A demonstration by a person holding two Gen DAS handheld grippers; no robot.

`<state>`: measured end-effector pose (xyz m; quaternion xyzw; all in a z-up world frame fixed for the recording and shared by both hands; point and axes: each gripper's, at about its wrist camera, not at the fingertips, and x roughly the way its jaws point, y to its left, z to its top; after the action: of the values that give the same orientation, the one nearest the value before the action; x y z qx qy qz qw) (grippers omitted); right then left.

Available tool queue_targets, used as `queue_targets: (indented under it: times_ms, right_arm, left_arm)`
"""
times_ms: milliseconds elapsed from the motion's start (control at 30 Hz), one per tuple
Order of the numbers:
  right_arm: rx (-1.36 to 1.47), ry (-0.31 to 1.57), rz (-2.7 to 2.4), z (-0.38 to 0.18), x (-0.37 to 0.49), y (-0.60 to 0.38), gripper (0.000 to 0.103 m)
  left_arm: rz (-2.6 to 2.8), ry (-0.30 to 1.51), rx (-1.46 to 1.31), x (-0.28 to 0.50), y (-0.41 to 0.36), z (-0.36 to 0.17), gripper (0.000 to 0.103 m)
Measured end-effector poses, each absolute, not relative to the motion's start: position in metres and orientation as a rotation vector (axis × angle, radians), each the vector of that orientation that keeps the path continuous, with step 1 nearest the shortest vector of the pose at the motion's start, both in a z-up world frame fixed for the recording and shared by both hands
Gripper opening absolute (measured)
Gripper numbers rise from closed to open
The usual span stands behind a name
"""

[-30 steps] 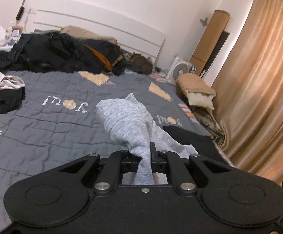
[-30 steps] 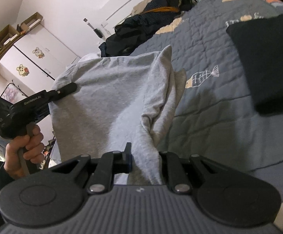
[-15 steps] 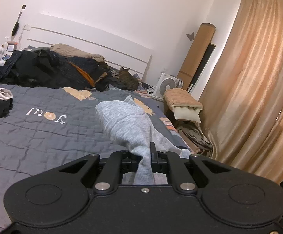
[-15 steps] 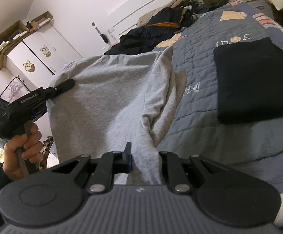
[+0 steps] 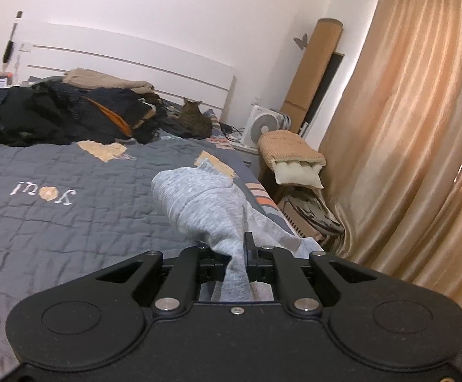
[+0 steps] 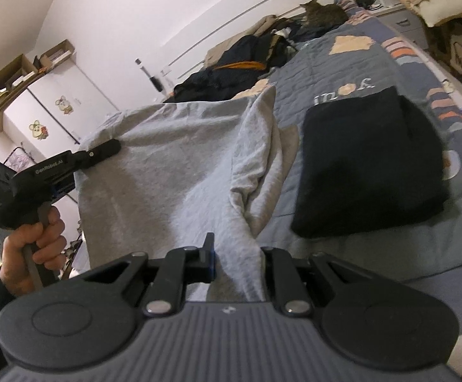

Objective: Fold clothes

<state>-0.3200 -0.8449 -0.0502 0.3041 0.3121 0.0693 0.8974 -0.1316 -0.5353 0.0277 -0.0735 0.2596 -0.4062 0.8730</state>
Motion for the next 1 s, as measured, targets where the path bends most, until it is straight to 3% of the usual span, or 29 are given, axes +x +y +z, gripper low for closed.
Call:
queue_targets:
  times_ms: [1000]
  right_arm:
    - [0.699, 0.595, -0.023, -0.117, -0.219, -1.034, 0.015]
  left_arm:
    - [-0.947, 0.7, -0.124, 0.022, -0.773, -0.063, 0.007]
